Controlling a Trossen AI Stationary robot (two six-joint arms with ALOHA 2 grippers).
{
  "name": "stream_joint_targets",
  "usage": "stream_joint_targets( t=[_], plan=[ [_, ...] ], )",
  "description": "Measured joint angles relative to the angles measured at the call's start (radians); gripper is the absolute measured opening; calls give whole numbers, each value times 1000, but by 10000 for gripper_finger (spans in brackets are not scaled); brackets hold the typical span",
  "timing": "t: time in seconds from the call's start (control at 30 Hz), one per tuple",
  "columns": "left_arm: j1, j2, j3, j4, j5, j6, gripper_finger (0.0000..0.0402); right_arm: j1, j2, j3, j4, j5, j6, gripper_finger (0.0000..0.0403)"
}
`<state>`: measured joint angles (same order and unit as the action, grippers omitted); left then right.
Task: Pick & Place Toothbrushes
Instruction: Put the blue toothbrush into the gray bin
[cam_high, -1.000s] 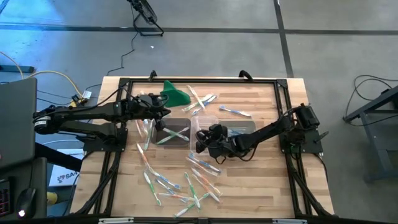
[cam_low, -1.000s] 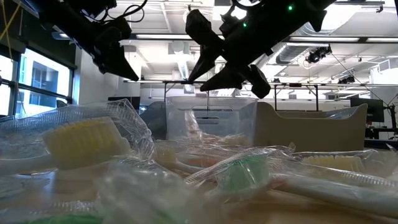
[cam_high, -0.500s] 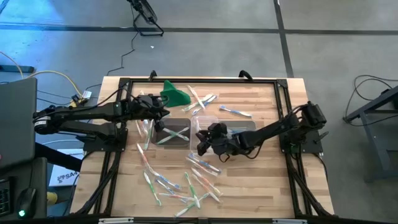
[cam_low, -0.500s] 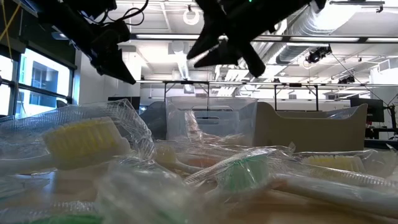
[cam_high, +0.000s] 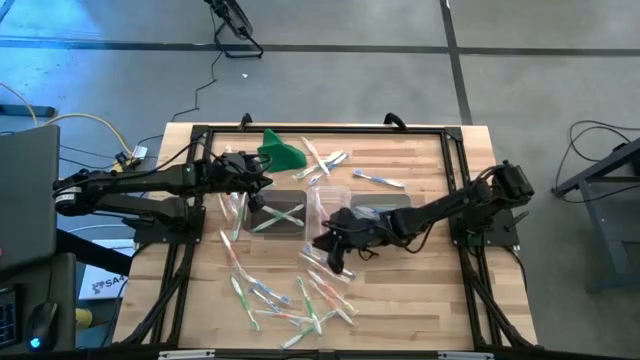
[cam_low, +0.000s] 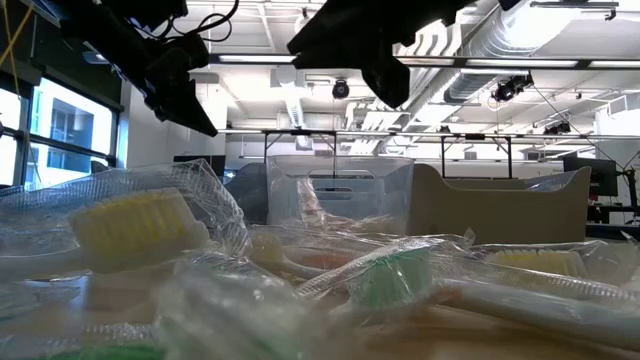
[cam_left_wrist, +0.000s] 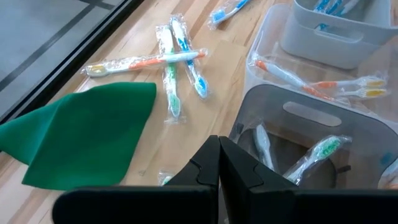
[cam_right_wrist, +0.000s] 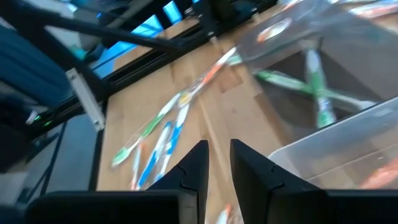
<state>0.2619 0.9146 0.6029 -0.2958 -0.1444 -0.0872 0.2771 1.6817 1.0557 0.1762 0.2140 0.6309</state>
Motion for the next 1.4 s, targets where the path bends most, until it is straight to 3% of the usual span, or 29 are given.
stream_joint_targets(
  t=[0.23,0.43,0.73,0.93,1.13,1.4],
  plan=[
    [0,0,0,0,15,-29,0,33,0,0,-1,-5,-32,41],
    [0,0,0,-3,155,-33,0,37,-15,0,-90,-1,-55,20],
    [-1,0,0,-22,208,-75,0,17,-186,0,-358,159,-138,3],
    [-1,0,0,-18,206,-76,0,-22,-314,-22,-473,173,-225,3],
    [-1,0,0,-19,205,-76,0,-88,-434,-181,-443,151,-242,3],
    [0,0,0,-6,205,-78,0,-165,-533,-459,-218,108,-244,3]
  ],
)
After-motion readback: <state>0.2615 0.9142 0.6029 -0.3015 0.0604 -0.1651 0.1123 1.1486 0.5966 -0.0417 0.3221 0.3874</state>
